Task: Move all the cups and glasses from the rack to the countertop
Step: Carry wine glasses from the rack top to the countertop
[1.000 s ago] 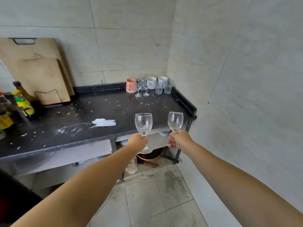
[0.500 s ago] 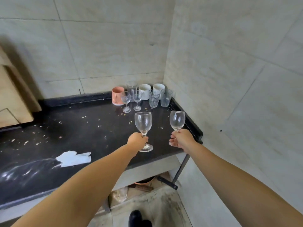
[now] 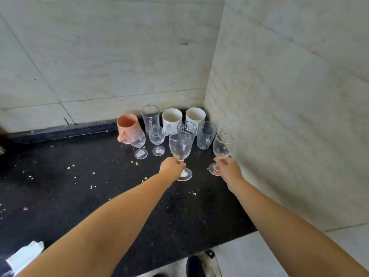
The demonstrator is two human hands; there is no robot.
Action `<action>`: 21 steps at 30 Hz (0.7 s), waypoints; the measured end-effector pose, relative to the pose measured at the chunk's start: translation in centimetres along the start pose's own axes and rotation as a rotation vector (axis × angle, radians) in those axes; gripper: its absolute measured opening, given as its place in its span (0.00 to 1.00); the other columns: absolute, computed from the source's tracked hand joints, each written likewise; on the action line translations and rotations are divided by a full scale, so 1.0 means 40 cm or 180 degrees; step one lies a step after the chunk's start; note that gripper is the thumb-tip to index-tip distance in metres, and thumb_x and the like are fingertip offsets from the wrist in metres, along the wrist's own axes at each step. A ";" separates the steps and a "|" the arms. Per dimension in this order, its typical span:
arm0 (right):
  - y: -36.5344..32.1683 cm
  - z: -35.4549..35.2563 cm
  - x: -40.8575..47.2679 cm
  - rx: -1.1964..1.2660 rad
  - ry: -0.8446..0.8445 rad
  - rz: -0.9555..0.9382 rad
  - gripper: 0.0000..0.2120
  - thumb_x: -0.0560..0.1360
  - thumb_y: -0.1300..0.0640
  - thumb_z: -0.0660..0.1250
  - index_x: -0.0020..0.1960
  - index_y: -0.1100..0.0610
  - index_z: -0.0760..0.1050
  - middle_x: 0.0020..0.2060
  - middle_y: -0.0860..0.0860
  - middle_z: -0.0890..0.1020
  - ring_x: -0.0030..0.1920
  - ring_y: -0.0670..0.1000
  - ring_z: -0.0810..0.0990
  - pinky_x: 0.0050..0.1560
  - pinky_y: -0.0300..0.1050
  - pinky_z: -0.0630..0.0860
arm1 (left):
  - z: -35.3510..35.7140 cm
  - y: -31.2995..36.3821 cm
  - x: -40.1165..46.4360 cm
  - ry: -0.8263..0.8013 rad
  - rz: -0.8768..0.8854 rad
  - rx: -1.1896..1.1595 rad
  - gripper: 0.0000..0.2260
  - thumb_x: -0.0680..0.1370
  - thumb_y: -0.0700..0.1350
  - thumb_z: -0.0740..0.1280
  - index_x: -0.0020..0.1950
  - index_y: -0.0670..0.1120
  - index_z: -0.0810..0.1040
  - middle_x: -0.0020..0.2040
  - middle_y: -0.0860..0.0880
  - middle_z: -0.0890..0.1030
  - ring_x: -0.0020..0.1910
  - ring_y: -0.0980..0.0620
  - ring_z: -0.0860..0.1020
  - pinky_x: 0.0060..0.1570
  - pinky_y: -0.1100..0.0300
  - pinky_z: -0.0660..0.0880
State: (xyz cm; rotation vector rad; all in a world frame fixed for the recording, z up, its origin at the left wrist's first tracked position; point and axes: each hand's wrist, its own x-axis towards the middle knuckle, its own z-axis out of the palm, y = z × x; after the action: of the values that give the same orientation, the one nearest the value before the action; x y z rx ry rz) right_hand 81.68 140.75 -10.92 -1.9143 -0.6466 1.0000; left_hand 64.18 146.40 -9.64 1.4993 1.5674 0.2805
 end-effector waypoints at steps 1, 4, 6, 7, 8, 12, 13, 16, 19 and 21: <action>0.010 0.008 0.044 0.0026 -0.0102 0.0075 0.13 0.80 0.58 0.61 0.61 0.61 0.77 0.44 0.52 0.79 0.40 0.46 0.79 0.54 0.47 0.80 | 0.021 0.004 0.033 0.0016 -0.0102 -0.0100 0.12 0.77 0.44 0.65 0.43 0.35 0.80 0.38 0.42 0.77 0.42 0.45 0.76 0.42 0.55 0.70; 0.033 0.032 0.141 0.0073 -0.0349 0.0168 0.12 0.79 0.57 0.62 0.59 0.61 0.77 0.41 0.48 0.79 0.40 0.45 0.81 0.59 0.51 0.79 | 0.076 0.018 0.105 0.0025 -0.0290 -0.0329 0.12 0.77 0.45 0.65 0.42 0.37 0.81 0.40 0.41 0.81 0.44 0.44 0.78 0.41 0.57 0.70; 0.047 0.048 0.190 0.0148 -0.0412 0.0200 0.11 0.79 0.59 0.63 0.57 0.64 0.77 0.40 0.49 0.79 0.40 0.45 0.81 0.59 0.51 0.79 | 0.107 0.024 0.144 0.0111 -0.0352 -0.0398 0.12 0.77 0.46 0.66 0.47 0.37 0.82 0.46 0.41 0.83 0.46 0.44 0.80 0.42 0.58 0.71; 0.056 0.055 0.211 0.0208 -0.0442 0.0210 0.10 0.78 0.61 0.63 0.55 0.66 0.77 0.40 0.50 0.79 0.40 0.46 0.80 0.60 0.51 0.78 | 0.122 0.022 0.162 0.0156 -0.0373 -0.0432 0.12 0.77 0.46 0.66 0.48 0.37 0.82 0.46 0.41 0.83 0.46 0.45 0.80 0.41 0.59 0.72; 0.062 0.061 0.222 0.0284 -0.0465 0.0229 0.08 0.78 0.63 0.63 0.54 0.65 0.77 0.40 0.50 0.79 0.40 0.45 0.80 0.60 0.51 0.78 | 0.134 0.021 0.172 0.0184 -0.0397 -0.0466 0.12 0.77 0.46 0.66 0.49 0.38 0.81 0.46 0.41 0.82 0.45 0.45 0.79 0.39 0.60 0.72; 0.084 0.080 0.266 0.0467 -0.0560 0.0261 0.08 0.77 0.63 0.64 0.55 0.59 0.77 0.43 0.51 0.80 0.42 0.45 0.81 0.56 0.47 0.79 | 0.185 0.018 0.222 0.0208 -0.0514 -0.0497 0.12 0.77 0.46 0.63 0.49 0.39 0.80 0.46 0.42 0.82 0.43 0.47 0.78 0.40 0.59 0.70; 0.089 0.083 0.277 0.0530 -0.0567 0.0252 0.09 0.77 0.62 0.65 0.57 0.59 0.77 0.43 0.51 0.80 0.43 0.45 0.80 0.54 0.46 0.79 | 0.197 0.019 0.234 0.0217 -0.0520 -0.0518 0.12 0.78 0.46 0.63 0.50 0.39 0.80 0.46 0.42 0.82 0.43 0.47 0.78 0.41 0.58 0.71; 0.100 0.085 0.291 0.0605 -0.0548 0.0267 0.13 0.76 0.62 0.67 0.60 0.61 0.76 0.46 0.53 0.80 0.47 0.48 0.80 0.55 0.46 0.79 | 0.214 0.017 0.254 0.0230 -0.0517 -0.0488 0.11 0.78 0.46 0.62 0.50 0.40 0.80 0.47 0.43 0.83 0.46 0.45 0.80 0.46 0.54 0.74; 0.120 0.084 0.302 0.0475 -0.0519 0.0338 0.15 0.77 0.64 0.65 0.63 0.63 0.75 0.52 0.57 0.80 0.50 0.51 0.80 0.60 0.50 0.78 | 0.227 0.004 0.265 0.0320 -0.0528 -0.0523 0.08 0.77 0.47 0.63 0.40 0.47 0.77 0.39 0.49 0.79 0.39 0.49 0.77 0.40 0.57 0.72; 0.128 0.083 0.305 0.0365 -0.0502 0.0331 0.15 0.77 0.64 0.64 0.63 0.62 0.74 0.54 0.57 0.80 0.48 0.49 0.80 0.61 0.51 0.78 | 0.234 -0.002 0.266 0.0377 -0.0545 -0.0669 0.11 0.77 0.49 0.64 0.33 0.53 0.73 0.34 0.54 0.76 0.35 0.53 0.76 0.33 0.60 0.71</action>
State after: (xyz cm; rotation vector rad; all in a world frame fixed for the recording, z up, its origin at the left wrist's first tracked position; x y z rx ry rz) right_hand 85.82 148.74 -21.14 -1.7960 -0.5703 1.2371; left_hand 72.62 151.87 -19.63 1.1977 1.6922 0.4276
